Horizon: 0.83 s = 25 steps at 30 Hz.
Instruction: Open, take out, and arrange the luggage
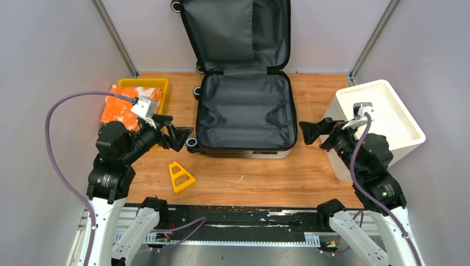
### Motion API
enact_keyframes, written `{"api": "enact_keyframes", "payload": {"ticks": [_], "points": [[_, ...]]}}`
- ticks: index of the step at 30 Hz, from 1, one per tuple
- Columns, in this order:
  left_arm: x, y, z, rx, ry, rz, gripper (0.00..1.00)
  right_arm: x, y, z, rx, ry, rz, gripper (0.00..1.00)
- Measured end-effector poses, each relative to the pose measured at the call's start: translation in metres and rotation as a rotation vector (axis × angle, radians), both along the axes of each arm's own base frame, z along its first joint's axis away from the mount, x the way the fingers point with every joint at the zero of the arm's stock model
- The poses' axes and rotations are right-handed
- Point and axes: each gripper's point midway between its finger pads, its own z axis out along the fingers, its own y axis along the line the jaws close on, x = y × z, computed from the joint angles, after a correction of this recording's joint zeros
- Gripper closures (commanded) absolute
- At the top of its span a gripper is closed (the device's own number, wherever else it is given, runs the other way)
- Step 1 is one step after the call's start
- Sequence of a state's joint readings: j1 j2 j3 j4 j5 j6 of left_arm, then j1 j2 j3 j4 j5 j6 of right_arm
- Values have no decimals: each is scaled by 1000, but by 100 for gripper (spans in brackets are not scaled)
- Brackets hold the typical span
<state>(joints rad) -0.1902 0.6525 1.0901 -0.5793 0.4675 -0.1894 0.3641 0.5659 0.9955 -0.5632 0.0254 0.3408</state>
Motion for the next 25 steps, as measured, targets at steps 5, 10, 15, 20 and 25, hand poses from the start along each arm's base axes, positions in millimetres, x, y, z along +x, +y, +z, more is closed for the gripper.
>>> {"api": "enact_keyframes", "payload": {"ticks": [5,10,15,20,25], "points": [[3,4,-4,-3,0,30,0,1,5,-3,6,17,23,0],[7,6,-19,1,34,50,0,6,10,-10,9,50,34,0],[12,7,-45,5,91,66,0,9,14,-26,18,98,41,0],[14,7,-66,11,143,75,0,13,17,-41,14,142,45,0],[15,8,-66,9,141,79,0,13,19,-43,19,153,50,0]]}}
